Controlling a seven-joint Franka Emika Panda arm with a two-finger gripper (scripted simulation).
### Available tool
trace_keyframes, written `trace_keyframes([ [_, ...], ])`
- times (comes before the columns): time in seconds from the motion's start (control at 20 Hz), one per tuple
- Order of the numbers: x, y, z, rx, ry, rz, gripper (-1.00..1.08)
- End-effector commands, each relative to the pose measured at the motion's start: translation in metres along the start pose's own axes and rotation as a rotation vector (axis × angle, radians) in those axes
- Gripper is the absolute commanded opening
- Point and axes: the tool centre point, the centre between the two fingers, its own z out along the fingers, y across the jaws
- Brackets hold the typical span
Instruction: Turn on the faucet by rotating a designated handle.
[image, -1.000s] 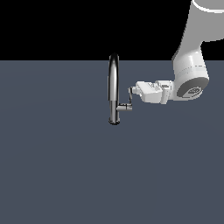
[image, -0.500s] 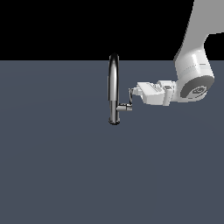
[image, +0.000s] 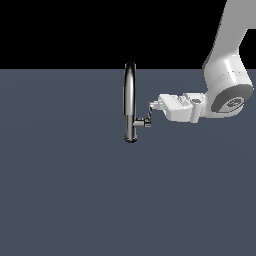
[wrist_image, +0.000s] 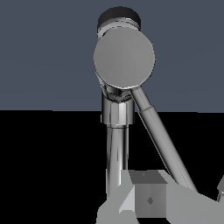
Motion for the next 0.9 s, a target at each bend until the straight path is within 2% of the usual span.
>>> trace_keyframes([
  [0.0,0.002,0.003,0.001,-0.002,-0.001,0.000,-1.00],
  [0.75,0.036,0.056,0.005,-0.011,-0.007,0.002,-1.00],
  [0.85,0.026,0.046,-0.001,0.001,0.003,-0.019,-1.00],
])
